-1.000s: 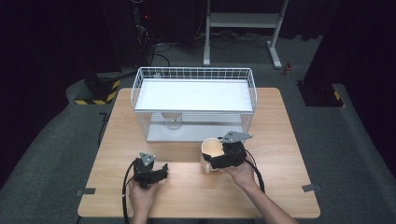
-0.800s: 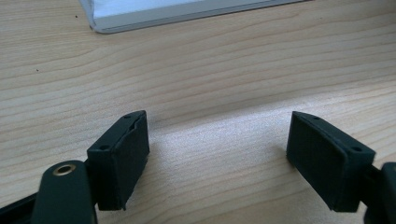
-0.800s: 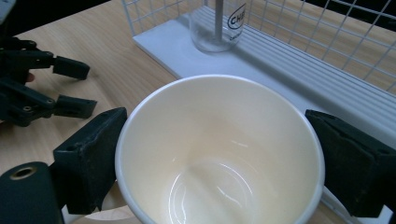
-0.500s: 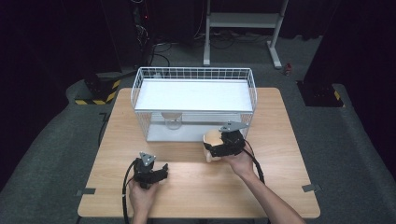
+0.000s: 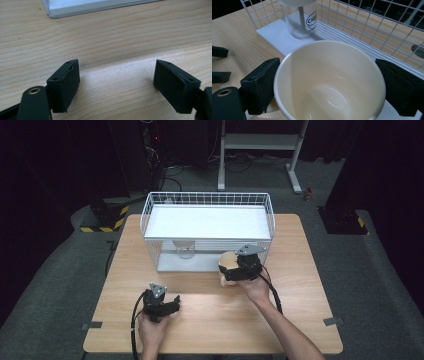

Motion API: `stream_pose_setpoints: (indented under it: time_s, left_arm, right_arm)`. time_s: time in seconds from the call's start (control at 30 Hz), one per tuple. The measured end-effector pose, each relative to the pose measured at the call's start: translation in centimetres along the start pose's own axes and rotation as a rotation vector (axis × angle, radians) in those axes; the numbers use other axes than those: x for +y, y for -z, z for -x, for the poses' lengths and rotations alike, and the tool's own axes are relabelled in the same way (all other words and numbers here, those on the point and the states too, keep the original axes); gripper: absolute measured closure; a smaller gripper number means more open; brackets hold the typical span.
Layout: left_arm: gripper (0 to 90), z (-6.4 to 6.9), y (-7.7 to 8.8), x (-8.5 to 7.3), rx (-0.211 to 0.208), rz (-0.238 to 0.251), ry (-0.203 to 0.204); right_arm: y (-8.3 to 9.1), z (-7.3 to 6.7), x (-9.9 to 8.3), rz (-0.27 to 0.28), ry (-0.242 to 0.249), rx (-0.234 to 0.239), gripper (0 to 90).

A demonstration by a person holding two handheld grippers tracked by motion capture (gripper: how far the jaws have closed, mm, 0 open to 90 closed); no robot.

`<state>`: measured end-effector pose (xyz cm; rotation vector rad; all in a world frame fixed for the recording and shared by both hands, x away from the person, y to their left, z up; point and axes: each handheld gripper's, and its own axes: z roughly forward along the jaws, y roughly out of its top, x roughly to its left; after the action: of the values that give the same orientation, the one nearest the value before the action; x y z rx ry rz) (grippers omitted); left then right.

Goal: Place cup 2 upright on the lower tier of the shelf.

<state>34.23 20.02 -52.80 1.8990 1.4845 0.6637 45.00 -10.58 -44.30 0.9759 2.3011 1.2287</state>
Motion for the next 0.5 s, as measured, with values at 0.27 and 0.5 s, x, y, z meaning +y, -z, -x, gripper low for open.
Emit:
stream_pose_setpoints:
  time_s: [0.27,0.5]
  left_arm:
    - [21.5,0.0,0.0,0.0,0.0,0.0,-0.001]
    - [21.5,0.0,0.0,0.0,-0.001,0.0,-0.002]
  right_arm:
    - [-0.7,0.4,-0.2,-0.001,-0.011,-0.04,9.7]
    - [-1.4,0.8,-0.4,-0.001,-0.028,-0.065,9.6]
